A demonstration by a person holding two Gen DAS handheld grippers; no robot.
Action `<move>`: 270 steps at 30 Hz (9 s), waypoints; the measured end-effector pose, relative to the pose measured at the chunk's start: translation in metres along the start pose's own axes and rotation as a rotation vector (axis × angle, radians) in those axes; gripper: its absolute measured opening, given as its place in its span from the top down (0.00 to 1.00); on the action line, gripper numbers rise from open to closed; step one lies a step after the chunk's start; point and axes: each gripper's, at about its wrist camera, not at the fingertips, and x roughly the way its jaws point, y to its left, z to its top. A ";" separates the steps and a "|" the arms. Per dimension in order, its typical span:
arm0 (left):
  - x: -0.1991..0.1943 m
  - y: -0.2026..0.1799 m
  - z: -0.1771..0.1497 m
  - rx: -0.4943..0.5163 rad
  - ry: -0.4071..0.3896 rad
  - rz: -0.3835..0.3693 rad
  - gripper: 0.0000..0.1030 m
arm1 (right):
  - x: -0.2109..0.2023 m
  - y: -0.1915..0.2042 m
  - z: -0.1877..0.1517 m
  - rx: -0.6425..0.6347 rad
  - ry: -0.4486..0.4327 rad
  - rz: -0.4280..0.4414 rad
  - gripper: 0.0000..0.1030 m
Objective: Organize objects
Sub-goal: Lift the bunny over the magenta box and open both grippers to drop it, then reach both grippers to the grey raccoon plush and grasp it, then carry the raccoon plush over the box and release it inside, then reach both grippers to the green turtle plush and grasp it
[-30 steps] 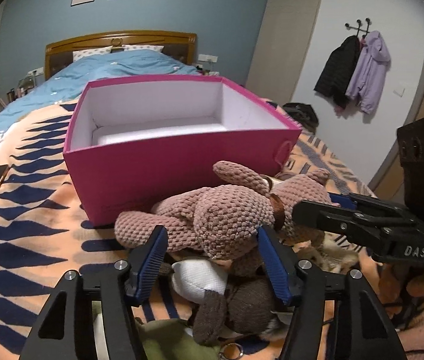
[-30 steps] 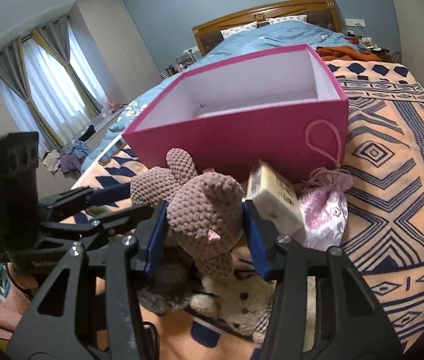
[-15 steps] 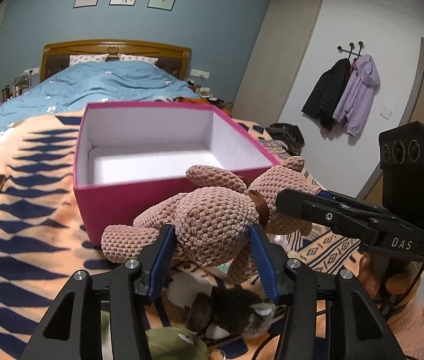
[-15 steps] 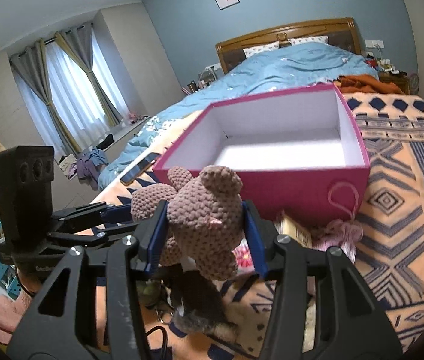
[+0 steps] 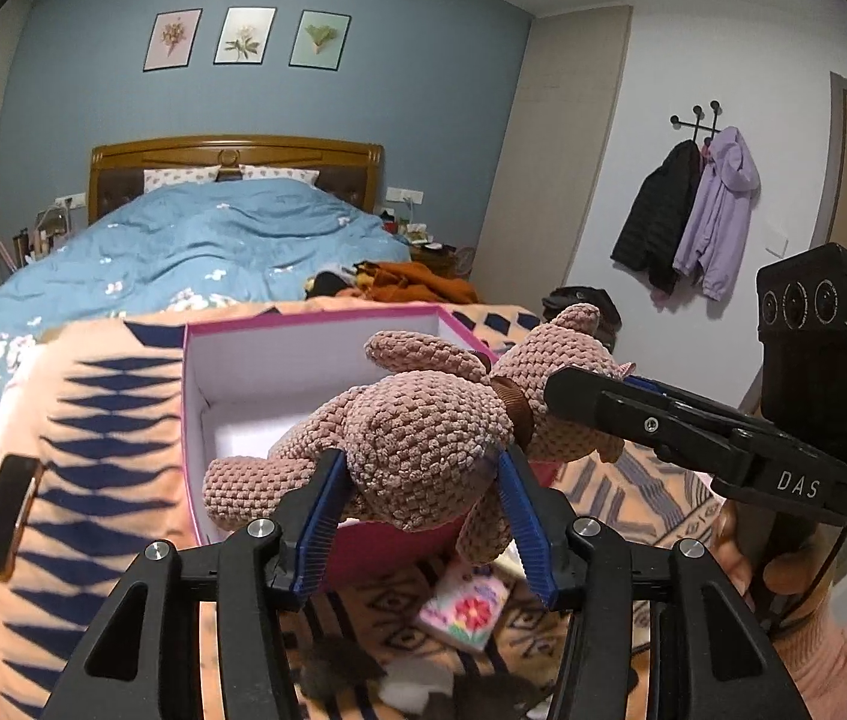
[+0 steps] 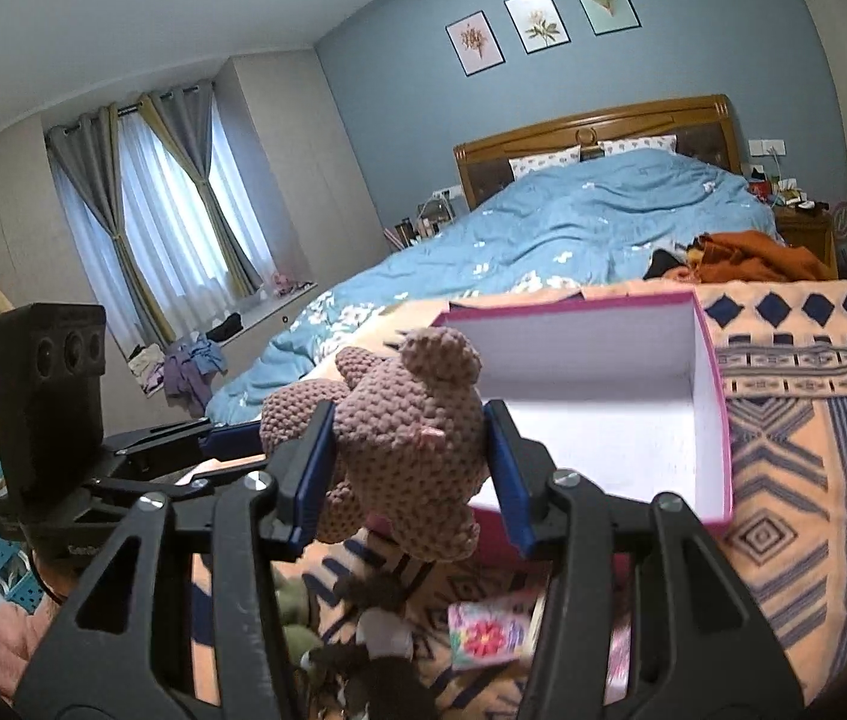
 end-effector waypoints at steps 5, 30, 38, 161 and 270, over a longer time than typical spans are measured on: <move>0.013 0.008 0.016 0.006 -0.008 0.019 0.50 | 0.012 -0.011 0.016 0.016 -0.023 -0.002 0.50; 0.102 0.063 -0.004 -0.085 0.215 0.111 0.50 | 0.118 -0.068 -0.013 0.139 0.234 -0.057 0.47; 0.087 0.058 -0.002 -0.052 0.157 0.168 0.48 | 0.129 -0.080 -0.023 0.141 0.274 -0.147 0.46; 0.030 0.028 -0.066 -0.027 0.216 -0.146 0.26 | 0.023 -0.022 -0.060 0.002 0.211 0.033 0.48; -0.019 0.098 -0.148 -0.238 0.218 0.011 0.41 | 0.090 0.047 -0.175 0.002 0.571 0.310 0.45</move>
